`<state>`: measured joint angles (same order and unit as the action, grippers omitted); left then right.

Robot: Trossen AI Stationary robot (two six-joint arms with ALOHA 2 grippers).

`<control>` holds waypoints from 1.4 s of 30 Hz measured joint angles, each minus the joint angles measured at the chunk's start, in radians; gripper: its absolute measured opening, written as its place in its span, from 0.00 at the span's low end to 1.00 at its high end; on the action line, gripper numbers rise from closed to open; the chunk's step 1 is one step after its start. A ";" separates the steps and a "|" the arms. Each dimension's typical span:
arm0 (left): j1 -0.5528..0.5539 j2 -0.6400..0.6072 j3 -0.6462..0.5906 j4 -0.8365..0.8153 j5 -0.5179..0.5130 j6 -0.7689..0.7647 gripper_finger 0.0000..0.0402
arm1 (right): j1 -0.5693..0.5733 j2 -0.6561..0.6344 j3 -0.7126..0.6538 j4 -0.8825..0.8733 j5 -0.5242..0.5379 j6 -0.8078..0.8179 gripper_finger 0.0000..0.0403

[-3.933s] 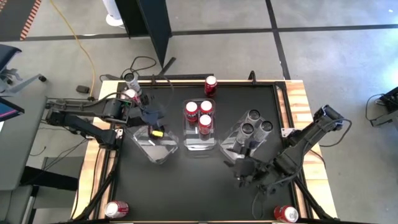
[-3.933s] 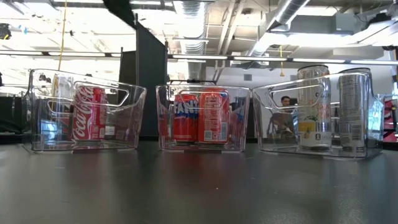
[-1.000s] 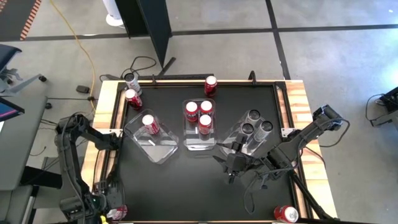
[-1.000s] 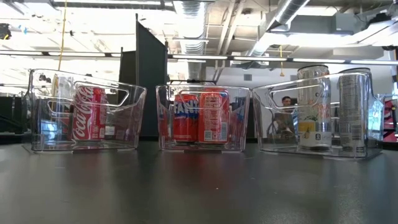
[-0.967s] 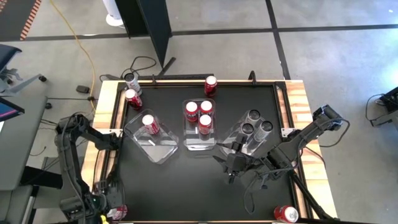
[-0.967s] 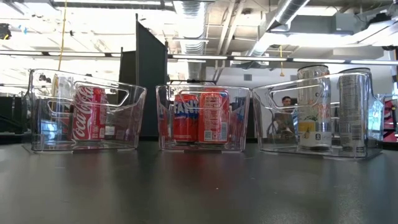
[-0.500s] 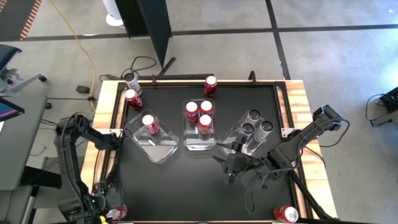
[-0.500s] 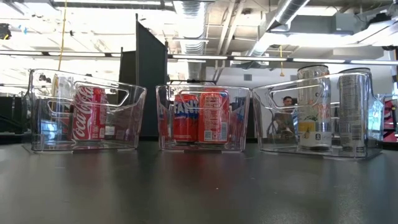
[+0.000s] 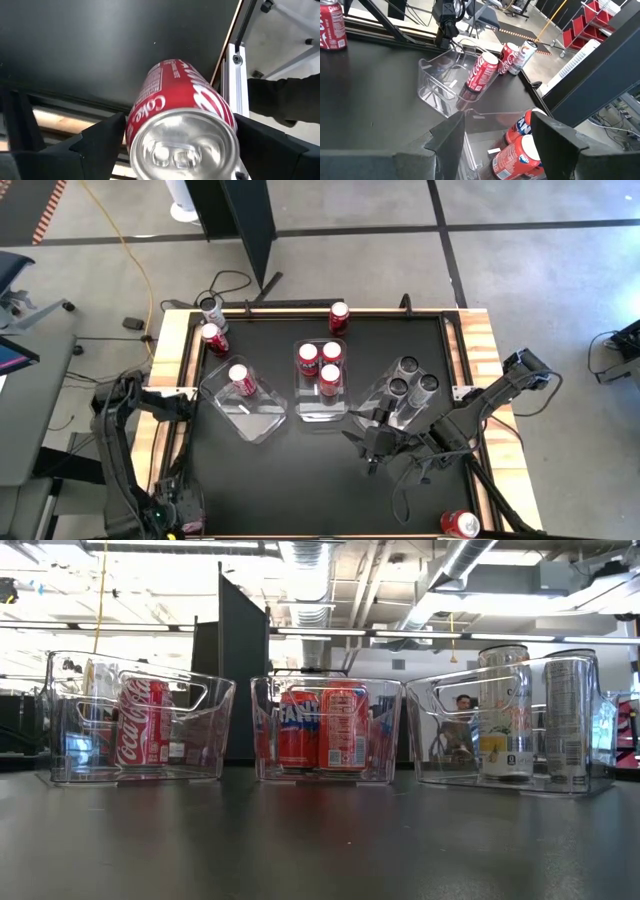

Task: Sort soda cans
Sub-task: Put the bottom left red soda can into the left transparent bin

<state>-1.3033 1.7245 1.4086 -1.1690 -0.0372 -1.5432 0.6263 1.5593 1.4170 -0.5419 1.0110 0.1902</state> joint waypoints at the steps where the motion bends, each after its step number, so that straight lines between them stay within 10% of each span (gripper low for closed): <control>1: 0.000 0.010 0.000 0.005 -0.001 0.003 0.86 | 0.002 0.000 0.000 0.000 0.000 0.000 0.61; 42: 0.071 0.118 -0.006 0.024 -0.024 0.272 0.76 | 0.022 0.000 0.000 0.003 0.000 0.000 0.61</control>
<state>-1.2327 1.8422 1.4025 -1.1447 -0.0610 -1.2711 0.6487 1.5593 1.4170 -0.5385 1.0111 0.1900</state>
